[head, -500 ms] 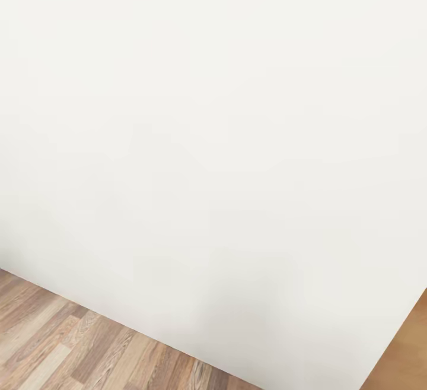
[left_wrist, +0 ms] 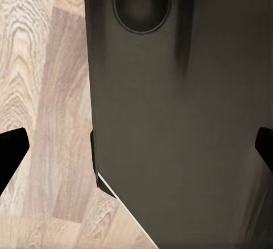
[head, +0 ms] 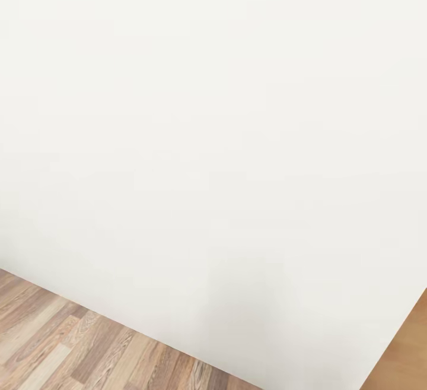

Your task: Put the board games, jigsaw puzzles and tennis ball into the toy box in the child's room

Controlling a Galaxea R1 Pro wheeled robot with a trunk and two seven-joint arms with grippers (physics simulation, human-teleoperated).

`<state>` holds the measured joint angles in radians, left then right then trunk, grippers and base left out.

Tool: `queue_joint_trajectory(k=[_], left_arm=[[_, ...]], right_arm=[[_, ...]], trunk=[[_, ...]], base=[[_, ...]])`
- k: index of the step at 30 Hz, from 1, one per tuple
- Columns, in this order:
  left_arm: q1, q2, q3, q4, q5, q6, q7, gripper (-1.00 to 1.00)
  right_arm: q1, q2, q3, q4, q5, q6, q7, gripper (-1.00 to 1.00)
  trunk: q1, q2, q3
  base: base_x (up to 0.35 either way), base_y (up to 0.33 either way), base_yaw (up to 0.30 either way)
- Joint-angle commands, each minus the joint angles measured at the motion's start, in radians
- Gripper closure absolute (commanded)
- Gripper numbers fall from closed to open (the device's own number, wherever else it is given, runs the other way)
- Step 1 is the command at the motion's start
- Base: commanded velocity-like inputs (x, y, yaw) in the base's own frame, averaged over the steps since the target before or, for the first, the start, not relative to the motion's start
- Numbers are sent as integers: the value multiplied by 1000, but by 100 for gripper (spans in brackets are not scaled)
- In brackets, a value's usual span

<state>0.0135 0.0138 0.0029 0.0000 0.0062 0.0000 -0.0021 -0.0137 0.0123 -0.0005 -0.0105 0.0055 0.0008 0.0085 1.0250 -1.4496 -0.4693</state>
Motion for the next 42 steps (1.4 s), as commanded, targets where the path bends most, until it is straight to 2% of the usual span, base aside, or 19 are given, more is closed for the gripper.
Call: queue_joint_trajectory(k=[1,32,42], left_arm=[[0,0,0,0,1,0,0,-100],[0,-1,0,0,1,0,-1,-100],[7,11,-1,-2,-1,1,-1,-100]], right_arm=[[0,0,0,0,1,0,1,-100],[0,0,0,0,1,1,2,-100],[-30,-10,-3,-15,-5,0,-5,-100]], trunk=[[0,0,-1],[0,0,-1],[0,0,-1]], base=[[0,0,0],[0,0,1],[0,0,136]])
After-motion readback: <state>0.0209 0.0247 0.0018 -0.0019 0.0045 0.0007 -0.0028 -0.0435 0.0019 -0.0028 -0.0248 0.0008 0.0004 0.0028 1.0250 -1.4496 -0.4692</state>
